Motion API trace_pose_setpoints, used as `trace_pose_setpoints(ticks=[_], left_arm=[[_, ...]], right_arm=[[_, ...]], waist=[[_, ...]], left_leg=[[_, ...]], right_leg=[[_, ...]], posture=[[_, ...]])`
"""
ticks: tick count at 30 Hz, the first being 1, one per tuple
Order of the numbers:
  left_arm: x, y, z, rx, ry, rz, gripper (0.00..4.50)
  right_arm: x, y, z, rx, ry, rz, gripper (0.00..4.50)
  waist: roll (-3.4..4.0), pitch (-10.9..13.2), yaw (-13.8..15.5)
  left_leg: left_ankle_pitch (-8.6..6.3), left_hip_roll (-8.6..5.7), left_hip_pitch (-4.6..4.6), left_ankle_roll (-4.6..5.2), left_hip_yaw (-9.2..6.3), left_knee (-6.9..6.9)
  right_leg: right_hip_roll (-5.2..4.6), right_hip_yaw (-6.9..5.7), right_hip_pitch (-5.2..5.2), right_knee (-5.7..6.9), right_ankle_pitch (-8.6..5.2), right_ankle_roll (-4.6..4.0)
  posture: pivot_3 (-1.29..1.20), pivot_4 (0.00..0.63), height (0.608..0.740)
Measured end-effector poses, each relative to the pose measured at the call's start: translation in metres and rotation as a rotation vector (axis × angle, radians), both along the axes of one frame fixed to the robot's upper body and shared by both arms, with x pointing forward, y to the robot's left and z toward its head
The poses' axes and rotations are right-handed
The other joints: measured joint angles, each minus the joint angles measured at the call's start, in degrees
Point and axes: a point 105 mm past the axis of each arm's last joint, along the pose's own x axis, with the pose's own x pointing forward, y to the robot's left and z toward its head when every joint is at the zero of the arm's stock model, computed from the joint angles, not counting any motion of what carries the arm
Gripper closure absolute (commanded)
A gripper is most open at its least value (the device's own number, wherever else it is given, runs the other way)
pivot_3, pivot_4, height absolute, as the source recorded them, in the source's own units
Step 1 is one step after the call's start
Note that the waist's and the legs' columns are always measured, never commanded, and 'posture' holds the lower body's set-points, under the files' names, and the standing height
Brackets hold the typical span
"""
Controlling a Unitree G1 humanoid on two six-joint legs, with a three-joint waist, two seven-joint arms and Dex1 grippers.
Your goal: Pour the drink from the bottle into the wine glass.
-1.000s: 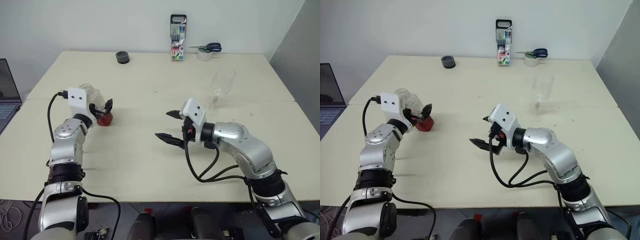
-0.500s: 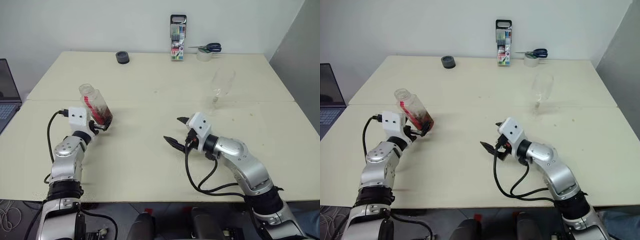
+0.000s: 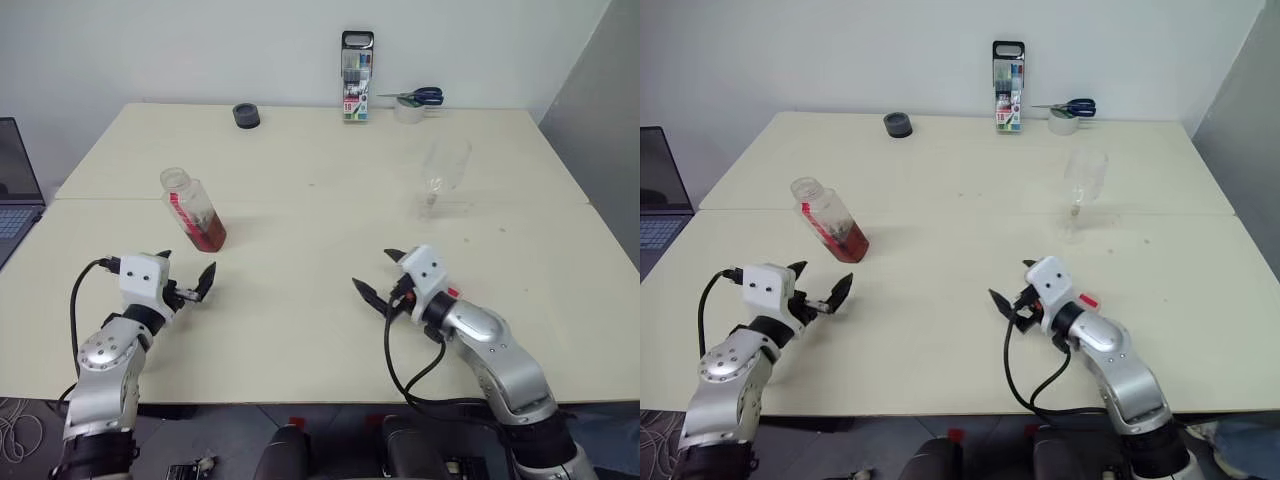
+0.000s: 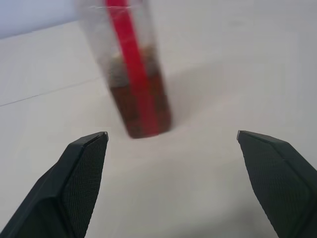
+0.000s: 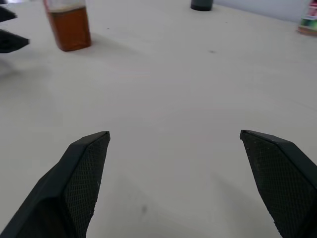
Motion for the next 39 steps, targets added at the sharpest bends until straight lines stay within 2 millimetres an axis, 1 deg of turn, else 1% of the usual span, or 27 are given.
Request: trace_pose_setpoints(ticks=[3,5,7,9,11,13,16,21,24,31,34,36,39], left_arm=[[-0.008,-0.028,0.004,0.016,0.021,-0.164,0.04],[-0.01,-0.044,0.008,0.026,0.026,-0.251,0.04],[-0.008,-0.064,0.012,0.032,0.058,-0.382,0.04],[-0.003,-0.088,0.025,0.025,0.052,-0.515,0.04],[0.001,-0.102,0.04,0.028,0.039,-0.611,0.04],[0.001,-0.107,0.048,0.04,0.048,-0.669,0.04],[0.001,-0.118,0.052,0.061,0.063,-0.751,0.04],[0.002,-0.125,0.059,0.076,0.053,-0.804,0.04],[0.002,-0.127,0.058,0.076,0.06,-0.813,0.04],[0.003,-0.128,0.058,0.068,0.058,-0.811,0.04],[0.004,-0.128,0.058,0.069,0.054,-0.809,0.0],[0.004,-0.127,0.059,0.071,0.051,-0.807,0.0],[0.005,-0.126,0.059,0.071,0.047,-0.797,0.0]], right_arm=[[0.006,-0.022,-0.003,0.078,0.042,-0.153,0.0],[0.008,-0.027,-0.003,0.13,0.063,-0.21,0.0],[0.023,-0.035,-0.001,0.181,0.063,-0.313,0.0],[0.042,-0.04,0.006,0.194,0.039,-0.394,0.0],[0.059,-0.043,0.01,0.203,0.025,-0.432,0.0],[0.073,-0.049,0.007,0.196,0.03,-0.475,0.0],[0.093,-0.066,-0.003,0.168,0.05,-0.559,0.0],[0.117,-0.079,0.0,0.183,0.036,-0.605,0.0],[0.13,-0.076,0.003,0.184,0.039,-0.568,0.0],[0.146,-0.067,0.0,0.177,0.044,-0.505,0.0],[0.153,-0.064,0.008,0.175,0.017,-0.497,0.62],[0.156,-0.063,0.012,0.176,0.002,-0.492,1.32],[0.156,-0.061,0.007,0.17,0.008,-0.484,2.4]], waist=[[0.03,0.01,0.53],[0.04,0.01,0.62],[0.07,0.03,0.6],[0.06,0.03,0.56],[0.07,0.03,0.45],[0.08,0.02,0.1],[0.1,0.04,-0.49],[0.13,0.06,-0.87],[0.14,0.07,-1.11],[0.17,0.08,-1.25],[0.17,0.08,-1.33],[0.17,0.08,-1.36],[0.18,0.08,-1.37]], left_leg=[[0.0,0.03,0.02,0.0,0.01,0.0],[0.0,0.06,0.06,0.0,0.04,0.0],[0.0,0.07,0.08,0.0,0.04,0.0],[0.01,0.07,0.12,-0.01,0.05,0.02],[0.01,0.09,0.16,-0.01,0.09,-0.02],[0.0,0.09,0.17,-0.01,0.09,-0.07],[0.01,0.07,0.14,-0.01,0.16,-0.12],[0.0,0.08,0.15,0.0,0.17,-0.1],[0.0,0.09,0.15,0.0,0.18,-0.09],[0.0,0.07,0.14,0.0,0.17,-0.07],[0.0,0.08,0.15,-0.01,0.16,-0.07],[0.0,0.08,0.15,-0.01,0.16,-0.07],[0.01,0.07,0.14,-0.01,0.16,-0.07]], right_leg=[[0.05,-0.01,0.05,-0.03,0.0,0.0],[0.1,0.02,0.06,-0.03,0.0,0.0],[0.17,0.02,0.07,0.01,0.0,0.0],[0.2,0.02,0.06,0.09,0.0,0.0],[0.24,0.06,0.05,0.11,0.0,-0.02],[0.24,0.07,0.02,0.17,0.0,-0.05],[0.21,0.13,-0.01,0.11,0.0,-0.05],[0.22,0.15,-0.01,0.13,0.0,-0.06],[0.23,0.17,-0.01,0.15,0.0,-0.06],[0.22,0.19,-0.01,0.16,0.0,-0.06],[0.22,0.19,-0.02,0.18,0.0,-0.06],[0.22,0.19,-0.02,0.18,0.0,-0.06],[0.22,0.19,-0.02,0.18,0.01,-0.06]], posture=[[0.0,0.15,0.74],[0.0,0.15,0.74],[0.0,0.15,0.74],[0.0,0.15,0.74],[0.0,0.15,0.74],[0.0,0.15,0.74],[0.0,0.15,0.74],[0.0,0.15,0.74],[0.0,0.15,0.74],[0.0,0.15,0.74],[0.0,0.15,0.74],[0.0,0.15,0.74],[0.0,0.15,0.74]])
